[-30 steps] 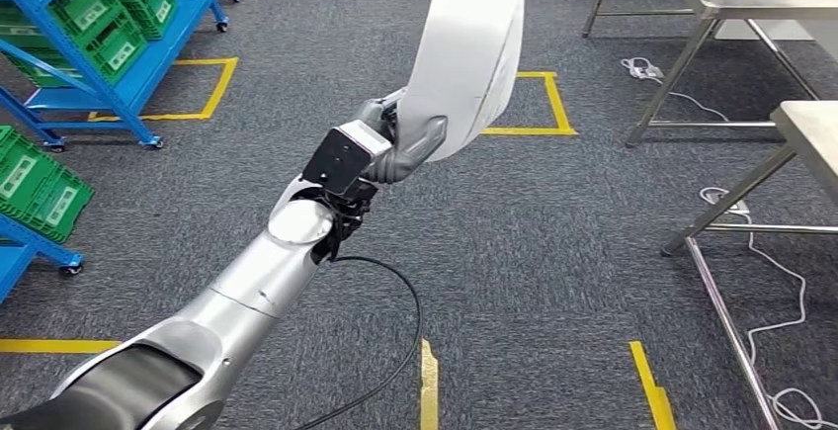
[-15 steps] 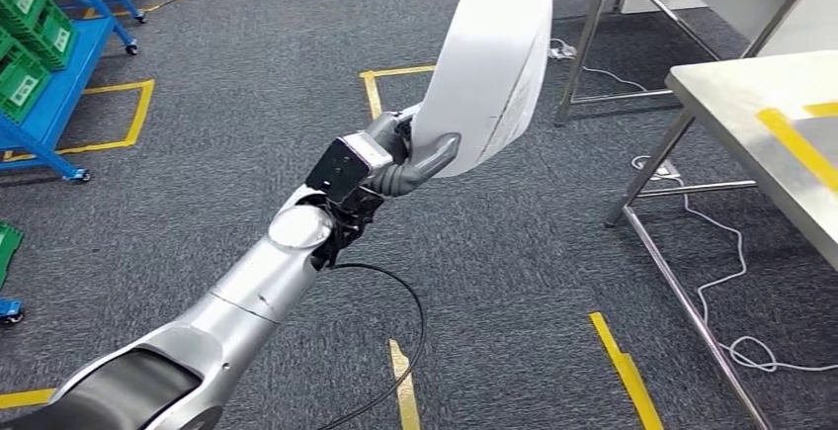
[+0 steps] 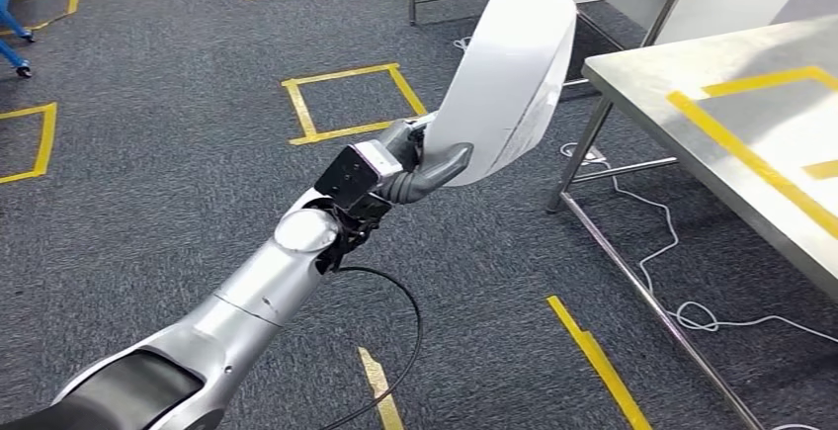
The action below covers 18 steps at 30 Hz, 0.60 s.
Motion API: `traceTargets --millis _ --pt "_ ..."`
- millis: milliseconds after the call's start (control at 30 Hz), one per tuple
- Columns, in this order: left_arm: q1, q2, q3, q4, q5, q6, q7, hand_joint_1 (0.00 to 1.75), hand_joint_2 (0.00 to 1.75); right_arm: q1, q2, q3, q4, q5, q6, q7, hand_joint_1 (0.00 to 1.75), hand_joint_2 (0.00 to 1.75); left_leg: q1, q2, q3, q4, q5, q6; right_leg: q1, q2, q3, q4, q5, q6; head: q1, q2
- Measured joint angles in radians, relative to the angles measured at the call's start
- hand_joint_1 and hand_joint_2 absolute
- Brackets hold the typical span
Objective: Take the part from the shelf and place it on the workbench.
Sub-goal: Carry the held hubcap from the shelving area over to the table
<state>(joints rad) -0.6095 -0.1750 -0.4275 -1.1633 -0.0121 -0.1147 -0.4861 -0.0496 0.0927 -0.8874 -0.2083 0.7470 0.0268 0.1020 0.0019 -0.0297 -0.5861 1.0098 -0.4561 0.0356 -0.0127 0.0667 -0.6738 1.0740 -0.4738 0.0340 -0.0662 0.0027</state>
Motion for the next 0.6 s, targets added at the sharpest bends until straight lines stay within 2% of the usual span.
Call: traceTargets --millis 33,67,100,133,167,200,267,300,333,400,433,500,567,600 --pt "0.000 -0.001 -0.002 0.002 -0.001 0.000 0.000 1.75 1.75 -0.002 0.000 -0.001 0.000 0.000 0.000 0.000 0.00 1.75 -0.001 0.014 0.002 -0.002 0.001 0.002 0.001 -0.031 -0.026 0.052 -0.028 0.003 0.001 0.000" --pt "0.000 0.000 -0.003 0.004 -0.003 0.000 0.000 1.75 1.75 -0.005 0.000 -0.002 0.000 0.000 -0.001 0.000 0.00 1.75 -0.002 0.028 0.001 -0.003 0.001 0.004 0.001 -0.048 -0.056 0.116 -0.058 0.007 0.002 0.000" --pt "0.002 0.000 -0.004 0.006 -0.006 0.000 0.000 1.75 1.75 -0.006 0.000 -0.002 0.000 0.001 0.000 -0.001 0.00 1.75 -0.003 0.042 0.001 -0.003 0.001 0.004 0.000 -0.055 -0.083 0.173 -0.079 0.011 0.002 0.000" --pt "0.003 0.000 -0.006 0.009 -0.009 0.000 0.000 1.75 1.75 -0.006 0.000 -0.003 0.000 0.001 0.001 -0.001 0.00 1.75 -0.003 0.056 0.000 -0.002 0.001 0.004 -0.002 -0.059 -0.097 0.204 -0.085 0.015 0.002 0.000" --pt "0.004 -0.001 -0.009 0.012 -0.012 0.000 0.000 1.75 1.75 -0.005 0.000 -0.003 0.000 0.002 0.002 -0.001 0.00 1.75 -0.003 0.069 0.000 -0.002 0.000 0.003 -0.004 -0.062 -0.092 0.199 -0.074 0.018 0.003 0.000" --pt "0.005 -0.002 -0.013 0.015 -0.015 0.000 0.000 1.75 1.75 -0.004 0.000 -0.004 0.000 0.002 0.002 -0.001 0.00 1.75 -0.003 0.080 0.000 -0.001 -0.001 0.001 -0.005 -0.069 -0.066 0.155 -0.048 0.020 0.002 0.000" --pt "0.003 -0.005 -0.020 0.020 -0.019 -0.002 0.000 1.75 1.75 -0.004 0.000 -0.004 0.000 0.004 0.001 -0.001 0.00 1.75 -0.006 0.100 -0.001 0.005 -0.007 -0.007 -0.004 -0.104 0.011 0.025 0.000 0.022 0.003 0.000" --pt "0.001 -0.006 -0.023 0.022 -0.021 -0.003 0.000 1.75 1.75 -0.005 0.000 -0.005 0.000 0.005 0.001 -0.001 0.00 1.75 -0.009 0.108 -0.001 0.008 -0.010 -0.012 -0.002 -0.117 0.039 -0.022 0.012 0.016 0.002 0.000" --pt "0.000 -0.006 -0.027 0.024 -0.023 -0.005 -0.001 1.75 1.75 -0.007 0.000 -0.005 0.000 0.007 0.002 0.000 0.00 1.75 -0.012 0.116 -0.001 0.011 -0.013 -0.017 0.000 -0.124 0.052 -0.045 0.014 0.008 0.001 0.000" --pt "-0.002 -0.008 -0.035 0.028 -0.027 -0.009 -0.002 1.75 1.75 -0.008 0.000 -0.008 0.000 0.012 0.002 0.000 0.00 1.75 -0.014 0.133 0.001 0.012 -0.015 -0.024 0.003 -0.107 0.053 -0.050 0.014 -0.010 -0.003 0.000" --pt "-0.003 -0.009 -0.039 0.030 -0.029 -0.011 -0.003 1.75 1.75 -0.007 0.000 -0.009 0.000 0.014 0.003 0.000 0.00 1.75 -0.012 0.131 0.003 0.015 -0.019 -0.029 0.002 -0.097 0.052 -0.050 0.016 -0.016 -0.003 0.000" --pt "-0.005 -0.009 -0.045 0.033 -0.029 -0.016 -0.005 1.75 1.75 -0.006 0.000 -0.011 0.000 0.017 0.005 0.000 0.00 1.75 -0.006 0.096 -0.013 0.060 -0.053 -0.038 0.000 -0.079 0.053 -0.052 0.019 -0.027 -0.004 0.000" --pt "-0.004 -0.006 -0.048 0.036 -0.029 -0.018 -0.006 1.75 1.75 -0.007 0.000 -0.012 0.000 0.019 0.006 0.000 0.00 1.75 -0.002 0.052 -0.064 0.178 -0.115 -0.043 0.000 -0.058 0.054 -0.052 0.020 -0.034 -0.005 0.000" --pt "-0.002 -0.004 -0.049 0.038 -0.029 -0.019 -0.007 1.75 1.75 -0.008 0.000 -0.012 0.000 0.020 0.006 0.000 0.00 1.75 -0.002 0.043 -0.094 0.244 -0.141 -0.042 0.002 -0.045 0.054 -0.052 0.020 -0.036 -0.004 0.000"
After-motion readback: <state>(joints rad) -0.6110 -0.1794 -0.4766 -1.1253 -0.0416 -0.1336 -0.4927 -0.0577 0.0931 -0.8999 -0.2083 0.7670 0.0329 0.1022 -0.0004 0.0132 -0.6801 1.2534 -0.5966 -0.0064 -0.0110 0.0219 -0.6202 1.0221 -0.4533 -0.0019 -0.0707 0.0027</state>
